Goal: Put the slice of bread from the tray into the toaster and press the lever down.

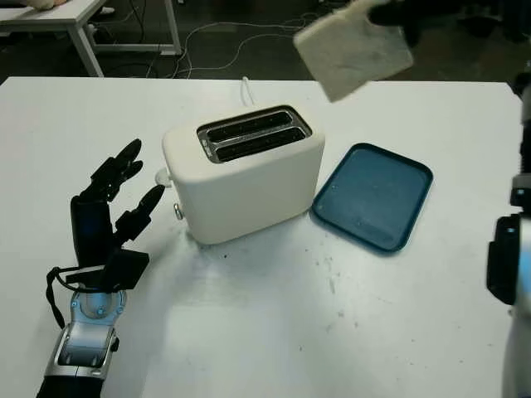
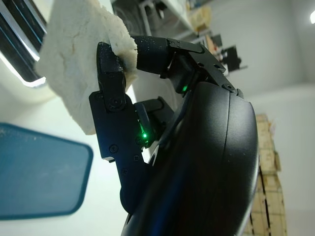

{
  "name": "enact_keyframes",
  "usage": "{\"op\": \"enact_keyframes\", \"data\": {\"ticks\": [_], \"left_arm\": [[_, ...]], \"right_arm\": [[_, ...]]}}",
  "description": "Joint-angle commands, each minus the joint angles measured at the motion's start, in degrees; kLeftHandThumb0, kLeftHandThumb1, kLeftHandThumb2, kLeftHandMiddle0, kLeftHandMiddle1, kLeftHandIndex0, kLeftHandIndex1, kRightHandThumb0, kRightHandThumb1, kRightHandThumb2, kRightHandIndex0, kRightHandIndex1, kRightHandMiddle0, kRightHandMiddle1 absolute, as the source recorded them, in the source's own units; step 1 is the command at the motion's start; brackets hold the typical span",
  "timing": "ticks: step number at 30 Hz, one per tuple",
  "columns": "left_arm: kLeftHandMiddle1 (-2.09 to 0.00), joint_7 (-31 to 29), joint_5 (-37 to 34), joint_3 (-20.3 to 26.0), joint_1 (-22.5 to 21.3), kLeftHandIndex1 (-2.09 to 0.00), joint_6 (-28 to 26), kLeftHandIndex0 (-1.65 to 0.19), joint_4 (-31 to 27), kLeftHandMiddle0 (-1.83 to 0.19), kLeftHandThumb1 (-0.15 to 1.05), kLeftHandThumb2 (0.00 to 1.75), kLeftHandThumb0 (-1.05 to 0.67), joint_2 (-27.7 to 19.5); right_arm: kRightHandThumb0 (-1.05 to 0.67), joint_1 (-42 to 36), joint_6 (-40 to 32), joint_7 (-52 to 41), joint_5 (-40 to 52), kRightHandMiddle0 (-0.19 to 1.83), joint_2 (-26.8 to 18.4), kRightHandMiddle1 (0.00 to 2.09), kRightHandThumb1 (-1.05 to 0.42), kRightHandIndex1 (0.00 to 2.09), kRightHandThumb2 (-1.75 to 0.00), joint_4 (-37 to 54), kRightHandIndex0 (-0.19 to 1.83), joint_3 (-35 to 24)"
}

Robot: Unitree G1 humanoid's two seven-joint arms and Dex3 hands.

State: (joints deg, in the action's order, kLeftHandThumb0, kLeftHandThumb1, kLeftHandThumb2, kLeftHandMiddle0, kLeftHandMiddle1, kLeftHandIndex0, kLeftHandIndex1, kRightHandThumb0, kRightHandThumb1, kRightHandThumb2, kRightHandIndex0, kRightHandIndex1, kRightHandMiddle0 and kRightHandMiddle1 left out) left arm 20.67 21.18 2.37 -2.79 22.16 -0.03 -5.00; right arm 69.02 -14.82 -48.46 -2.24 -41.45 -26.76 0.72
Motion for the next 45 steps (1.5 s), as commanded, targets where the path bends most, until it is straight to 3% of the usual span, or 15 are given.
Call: {"op": "enact_keyframes", "data": {"ticks": [1, 8, 20, 27, 36, 45], "left_arm": [[-0.52, 0.0, 0.1, 0.1, 0.3, 0.0, 0.1, -0.6, -0.5, -0.49, 0.92, 0.19, -0.47, -0.1], [-0.52, 0.1, 0.2, -0.2, 0.1, 0.0, -0.1, -0.6, -0.6, -0.49, 0.92, 0.2, -0.51, 0.2], [-0.53, 0.2, 0.7, -0.4, 0.1, 0.0, -0.1, -0.6, -0.6, -0.49, 0.92, 0.2, -0.48, 0.5], [-0.53, 0.2, 0.8, -0.4, 0.2, 0.0, -0.3, -0.6, -0.6, -0.49, 0.92, 0.2, -0.49, 0.5], [-0.53, 0.4, 0.8, -0.4, 0.2, 0.0, -0.3, -0.61, -0.7, -0.49, 0.92, 0.2, -0.5, 0.9], [-0.52, 0.4, 1.0, -0.4, 0.3, 0.0, -0.6, -0.61, -0.6, -0.5, 0.92, 0.2, -0.5, 1.0]], "right_arm": [[-0.32, 0.6, -1.0, 0.3, 0.7, 0.78, 0.8, 1.66, -0.92, 1.73, -0.2, 1.4, 0.93, 0.2], [-0.27, 1.4, -3.8, 1.2, 0.1, 0.82, 3.1, 1.63, -0.92, 1.72, -0.26, 3.7, 0.95, 2.4], [-0.16, 1.4, 2.9, 0.9, 1.5, 0.73, 9.9, 1.75, -0.92, 1.75, -0.41, -3.1, 1.01, 3.6], [-0.23, 3.3, 4.8, 2.0, 0.4, 0.75, 12.7, 1.75, -0.92, 1.75, -0.45, -10.9, 1.04, 4.8], [-0.41, 5.0, 11.9, 1.6, -0.4, 0.77, 14.2, 1.75, -0.92, 1.75, -0.35, -20.5, 1.01, 5.3], [-0.45, 5.4, 11.7, 1.4, -0.2, 0.78, 15.3, 1.75, -0.92, 1.75, -0.31, -22.2, 1.03, 5.2]]}}
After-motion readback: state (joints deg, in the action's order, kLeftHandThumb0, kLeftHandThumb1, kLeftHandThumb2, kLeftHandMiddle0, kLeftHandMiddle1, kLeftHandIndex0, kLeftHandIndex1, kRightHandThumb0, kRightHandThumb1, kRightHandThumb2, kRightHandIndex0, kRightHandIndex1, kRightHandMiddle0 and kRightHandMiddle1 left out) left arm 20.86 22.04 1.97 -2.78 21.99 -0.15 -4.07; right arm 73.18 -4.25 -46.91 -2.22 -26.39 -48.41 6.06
